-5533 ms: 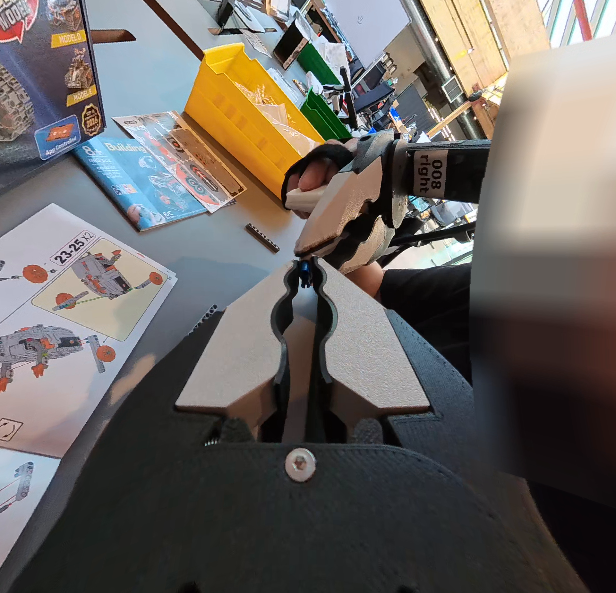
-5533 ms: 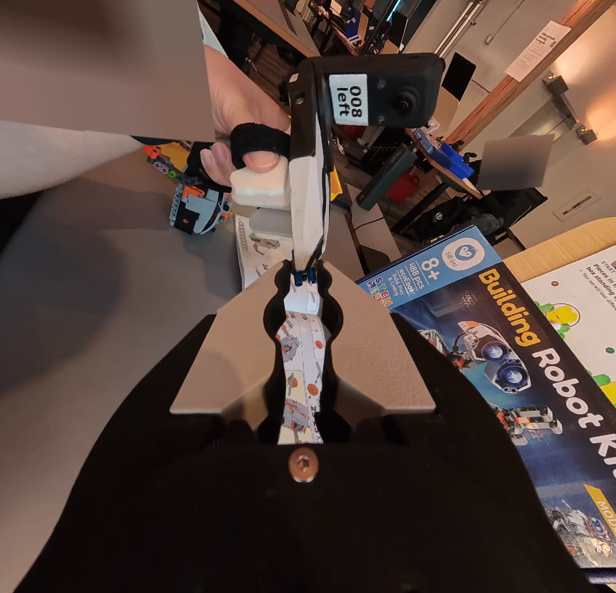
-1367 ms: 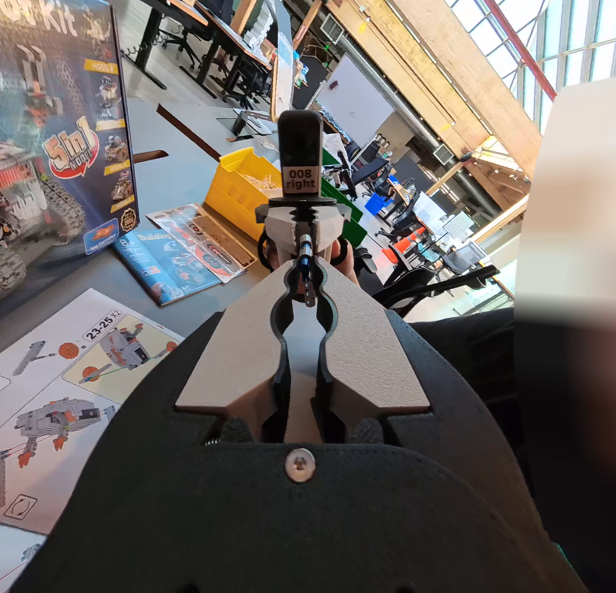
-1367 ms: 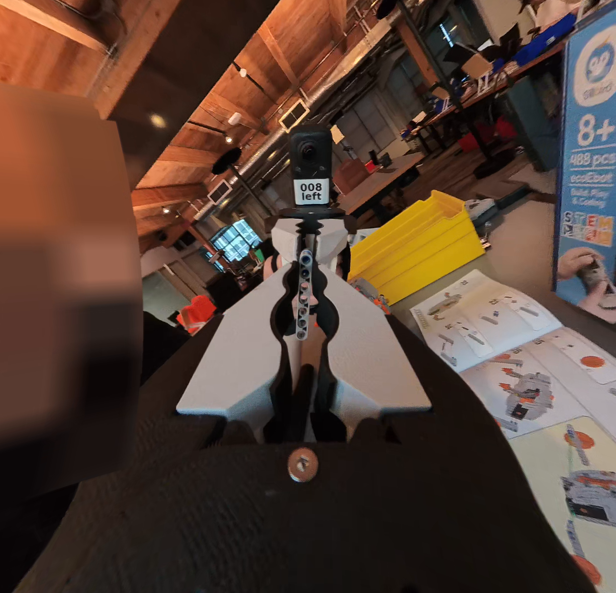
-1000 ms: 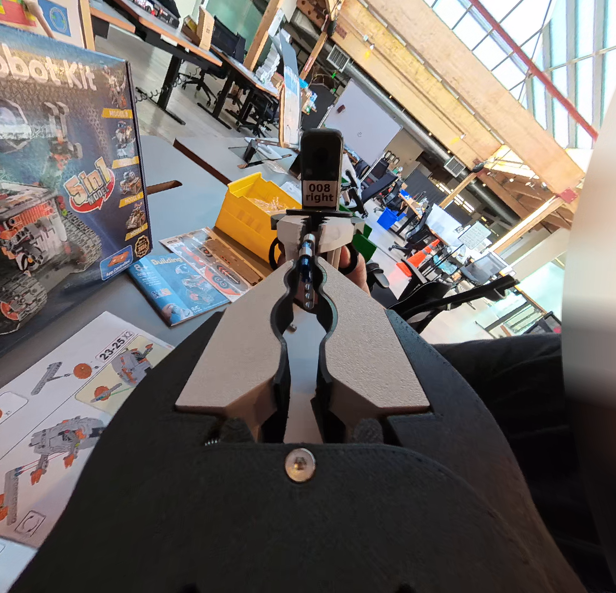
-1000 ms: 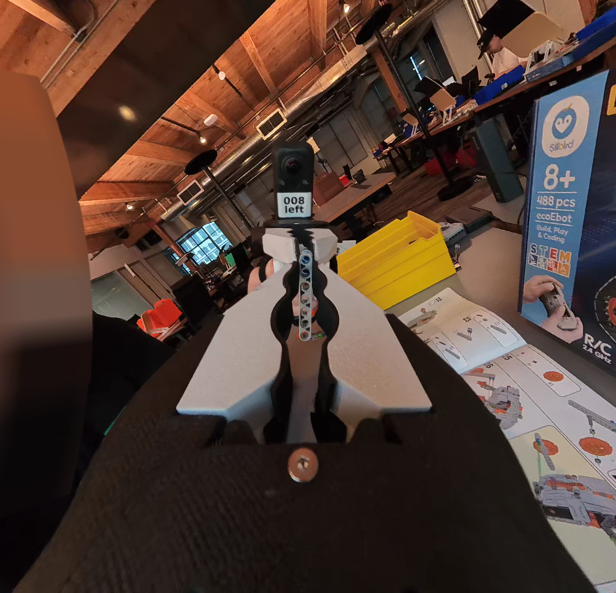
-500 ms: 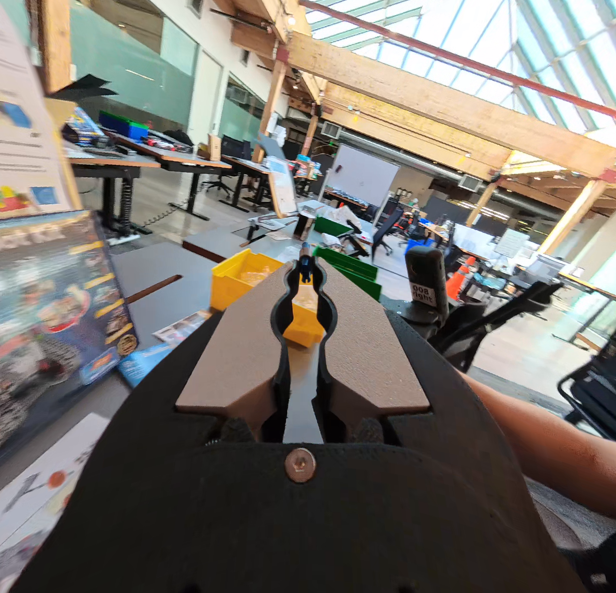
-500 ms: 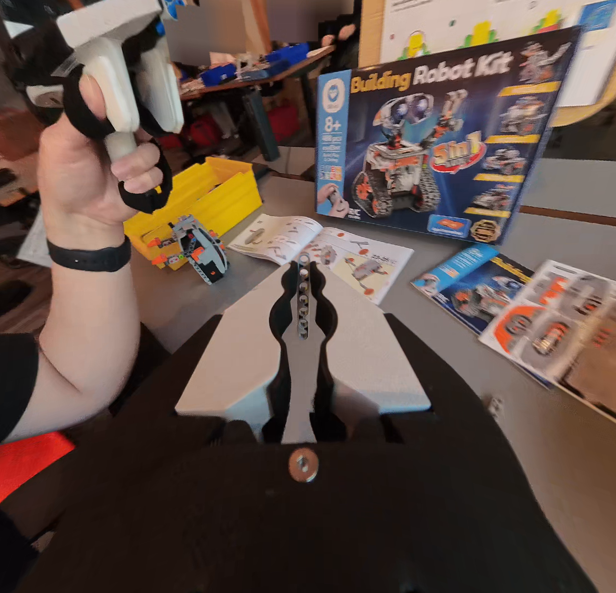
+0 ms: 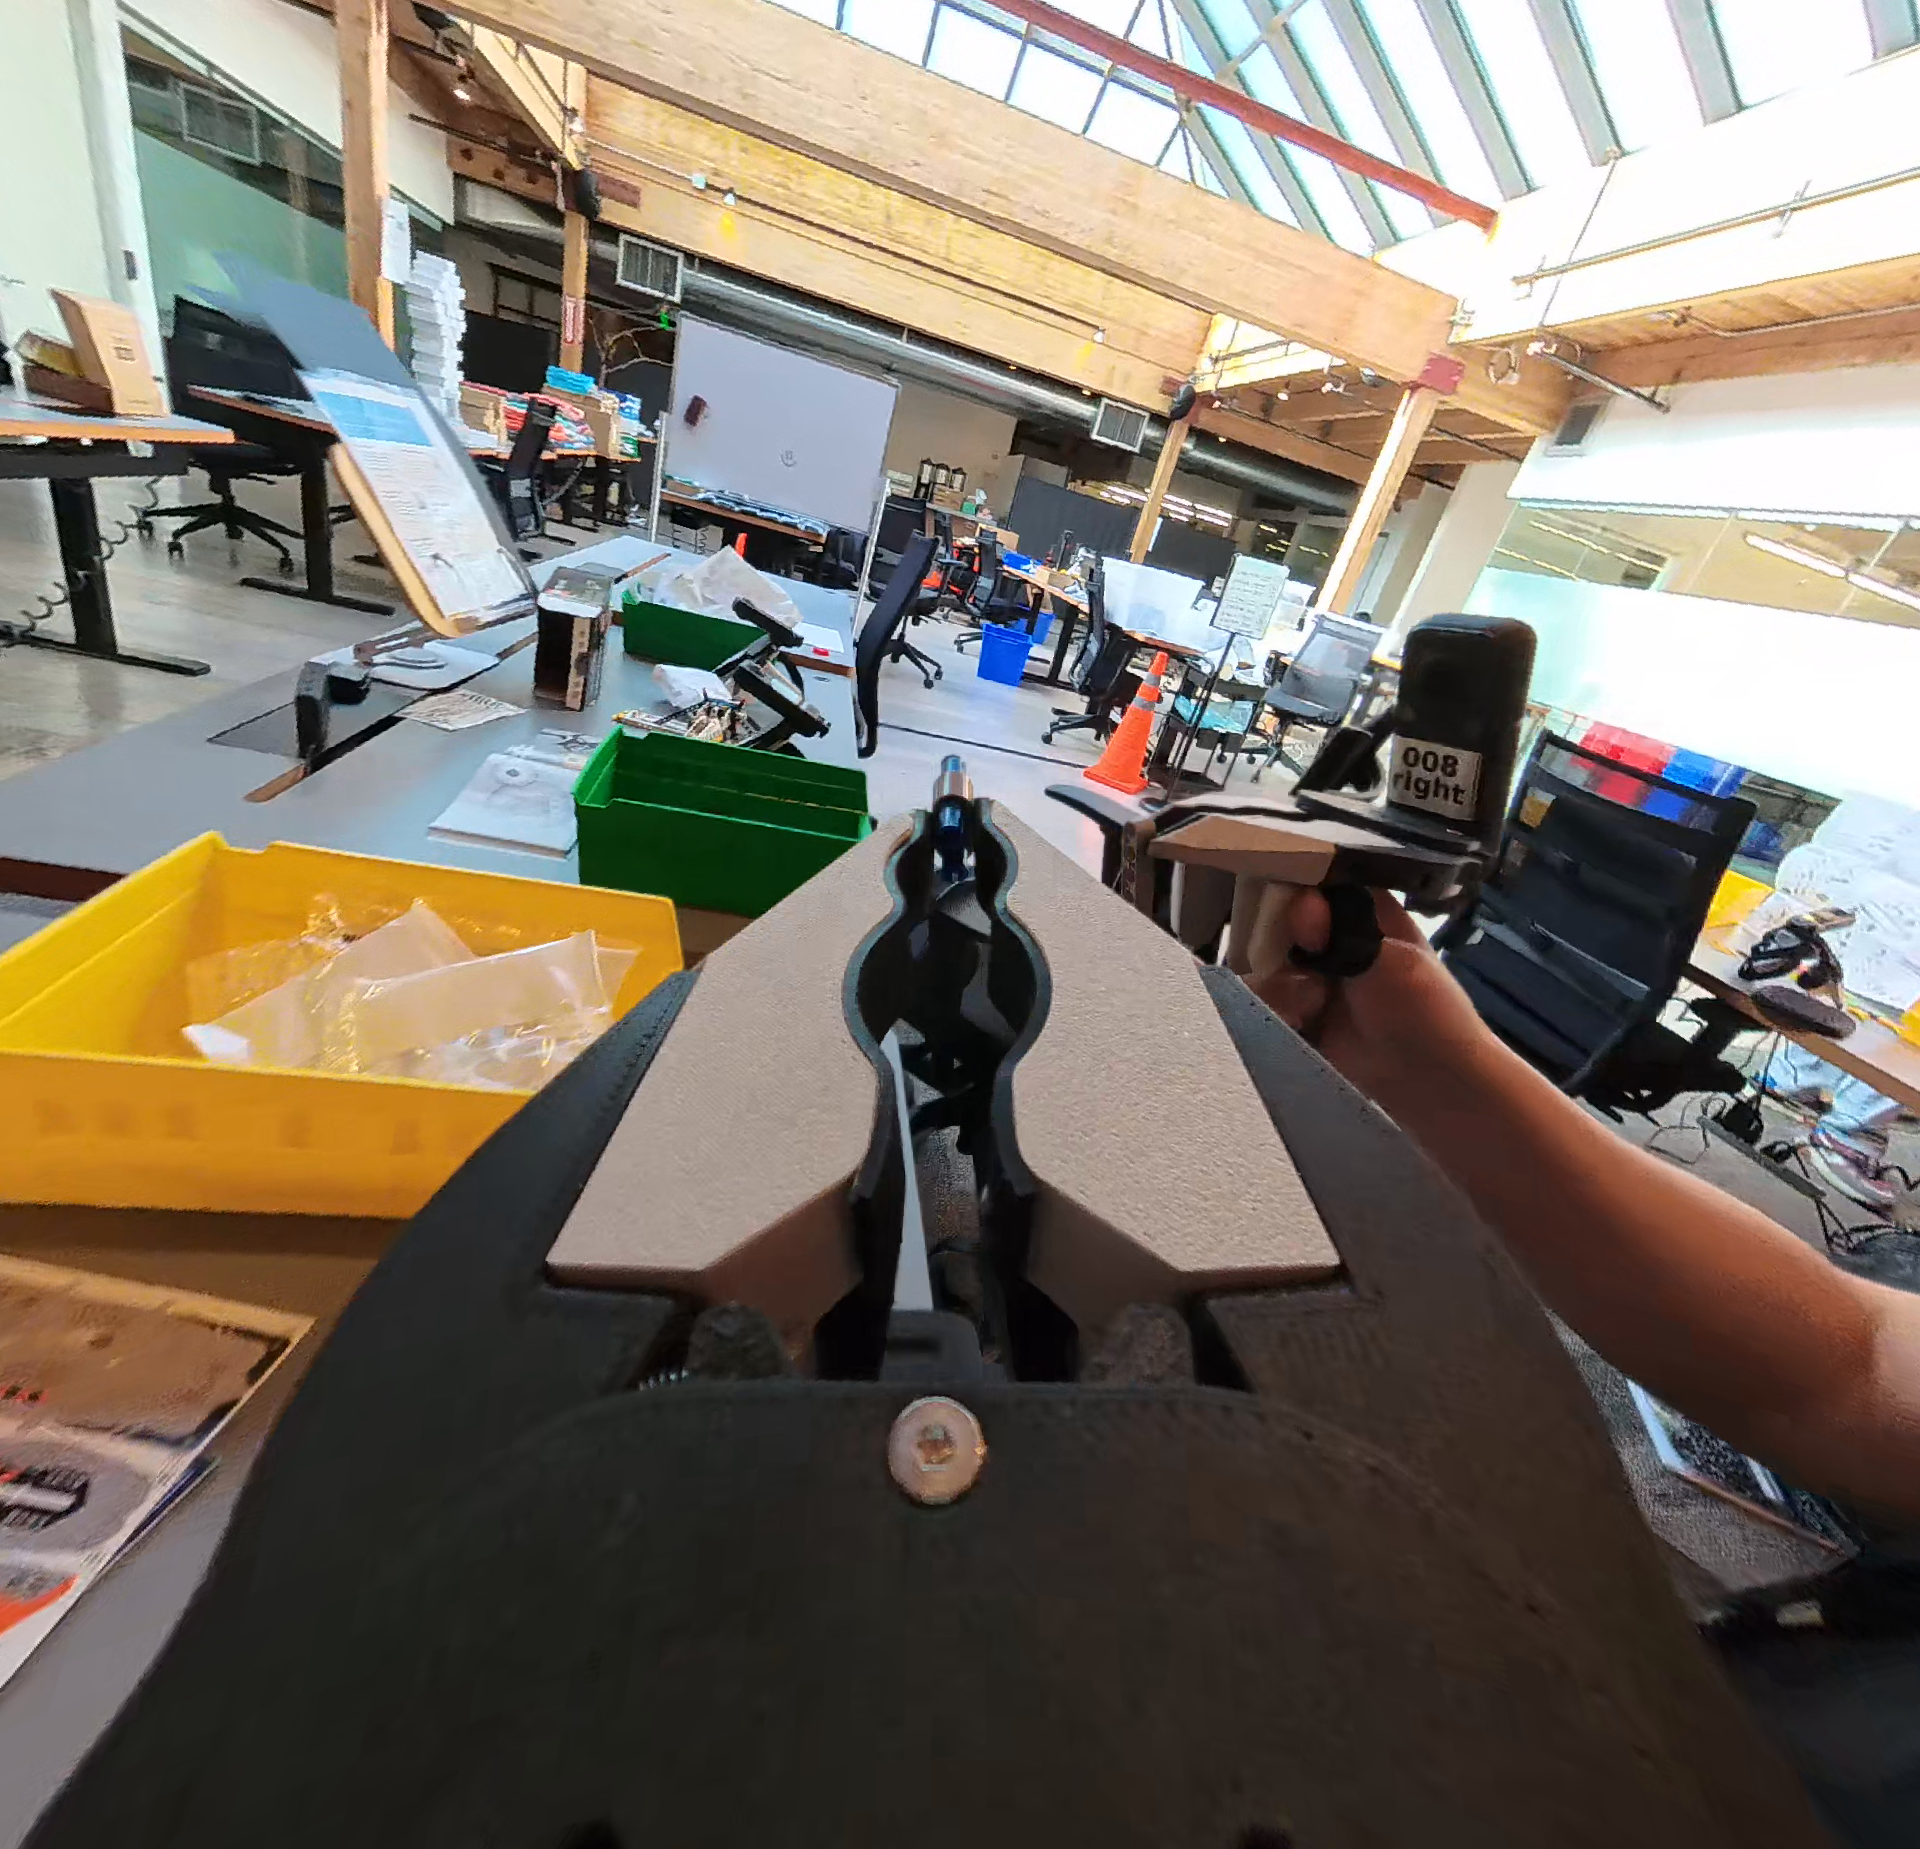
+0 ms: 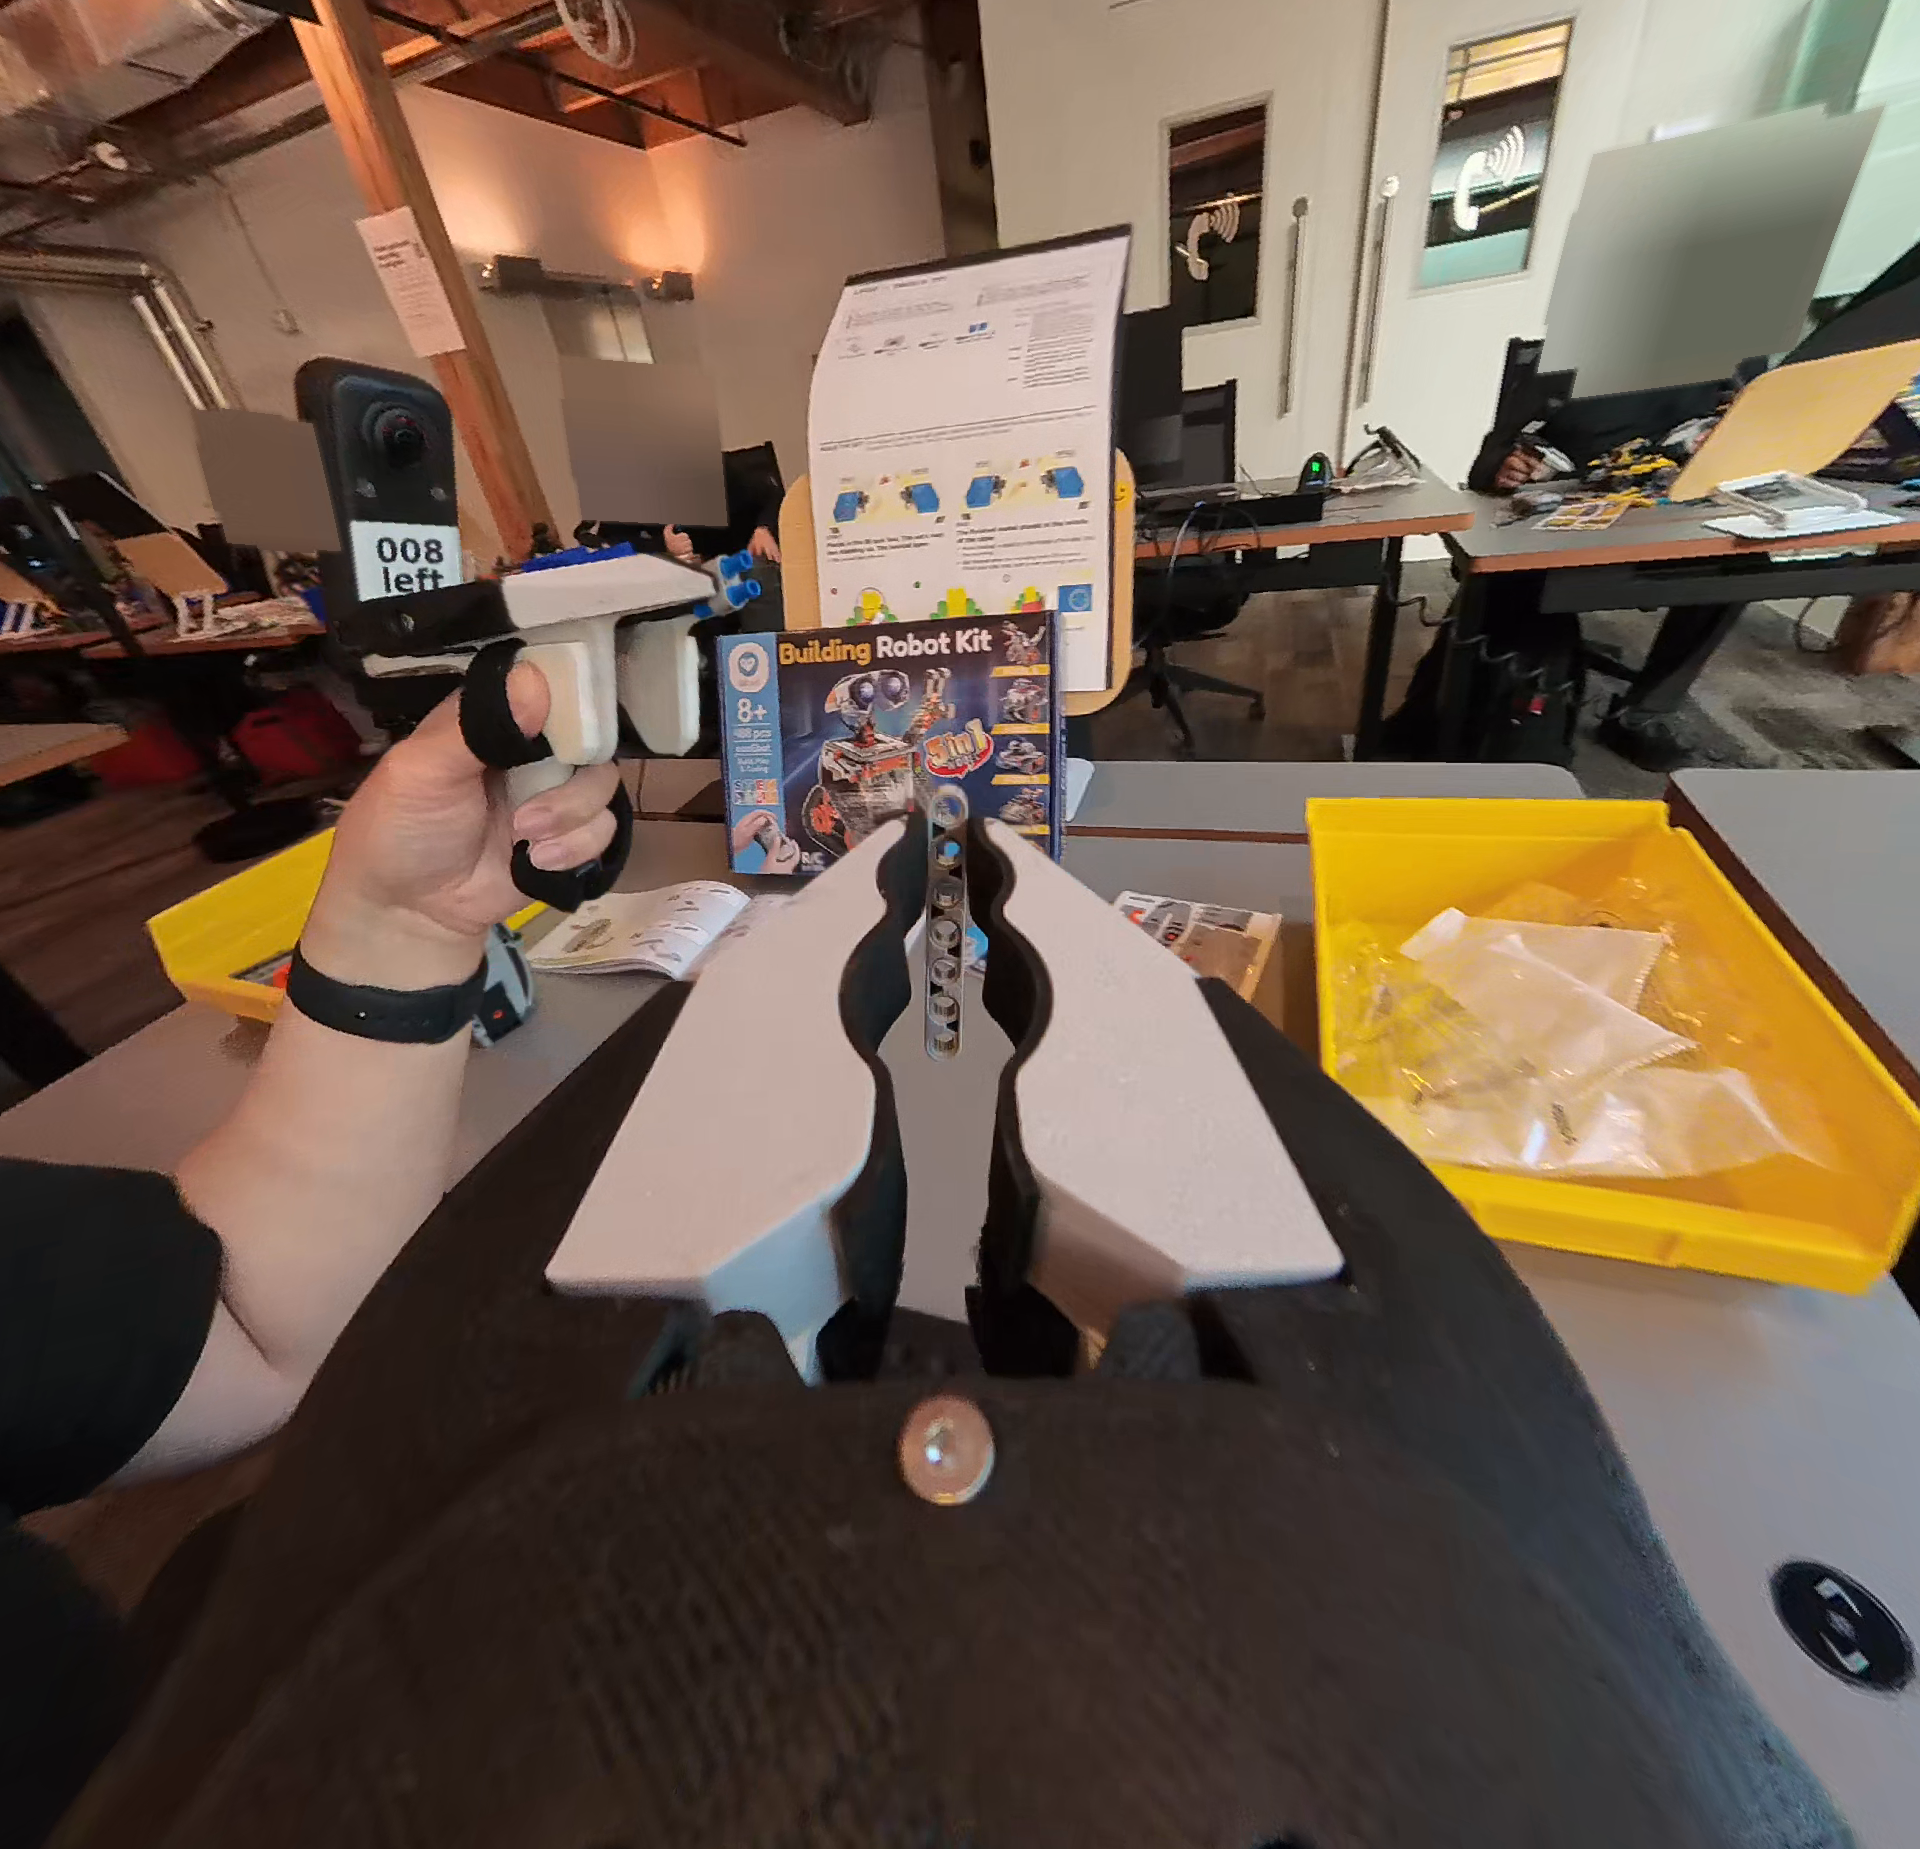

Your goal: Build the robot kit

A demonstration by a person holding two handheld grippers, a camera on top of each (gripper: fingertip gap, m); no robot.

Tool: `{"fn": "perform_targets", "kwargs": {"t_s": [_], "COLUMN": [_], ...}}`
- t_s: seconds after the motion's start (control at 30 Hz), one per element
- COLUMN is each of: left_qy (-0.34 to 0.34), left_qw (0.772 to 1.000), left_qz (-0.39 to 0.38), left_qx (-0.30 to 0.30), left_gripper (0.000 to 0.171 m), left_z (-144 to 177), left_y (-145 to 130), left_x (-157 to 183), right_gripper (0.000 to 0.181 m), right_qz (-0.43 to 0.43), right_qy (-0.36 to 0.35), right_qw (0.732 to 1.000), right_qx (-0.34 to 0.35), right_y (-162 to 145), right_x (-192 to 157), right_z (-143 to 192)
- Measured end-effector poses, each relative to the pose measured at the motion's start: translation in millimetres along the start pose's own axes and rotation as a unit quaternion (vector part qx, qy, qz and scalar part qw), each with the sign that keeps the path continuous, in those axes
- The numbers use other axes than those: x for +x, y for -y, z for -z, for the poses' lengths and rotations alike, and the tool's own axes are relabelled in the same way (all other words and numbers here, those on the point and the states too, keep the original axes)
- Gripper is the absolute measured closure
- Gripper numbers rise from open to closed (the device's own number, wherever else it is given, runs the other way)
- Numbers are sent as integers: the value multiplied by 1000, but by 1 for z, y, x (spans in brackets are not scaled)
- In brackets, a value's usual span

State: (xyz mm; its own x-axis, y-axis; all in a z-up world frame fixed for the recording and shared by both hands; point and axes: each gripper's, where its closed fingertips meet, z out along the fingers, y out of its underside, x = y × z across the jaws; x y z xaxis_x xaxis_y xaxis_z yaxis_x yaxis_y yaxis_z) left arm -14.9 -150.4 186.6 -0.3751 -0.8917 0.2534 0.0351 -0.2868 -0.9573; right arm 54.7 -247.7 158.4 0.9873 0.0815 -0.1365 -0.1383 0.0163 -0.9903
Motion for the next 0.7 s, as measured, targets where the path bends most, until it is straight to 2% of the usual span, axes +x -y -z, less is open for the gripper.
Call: {"fn": "perform_targets", "kwargs": {"t_s": [0.27, 0.4, 0.57, 0.7], "left_qy": [-49, -85, -106, -104], "left_qw": [998, 995, 993, 993], "left_qz": [15, 32, 28, 27], "left_qx": [-20, -40, -39, -49], "left_gripper": [166, 166, 166, 166], "left_z": [-101, -139, -156, -145], "left_y": [-36, -52, -56, -58], "left_x": [24, 42, 63, 69], "right_gripper": [176, 176, 176, 176], "right_qz": [-8, -34, -56, -60], "right_qy": [-54, -80, -97, -102], "right_qw": [998, 995, 992, 991], "right_qx": [19, 41, 65, 59], "right_y": [7, 5, 3, -2], "right_x": [42, 61, 60, 48], "right_z": [68, 101, 120, 112]}}
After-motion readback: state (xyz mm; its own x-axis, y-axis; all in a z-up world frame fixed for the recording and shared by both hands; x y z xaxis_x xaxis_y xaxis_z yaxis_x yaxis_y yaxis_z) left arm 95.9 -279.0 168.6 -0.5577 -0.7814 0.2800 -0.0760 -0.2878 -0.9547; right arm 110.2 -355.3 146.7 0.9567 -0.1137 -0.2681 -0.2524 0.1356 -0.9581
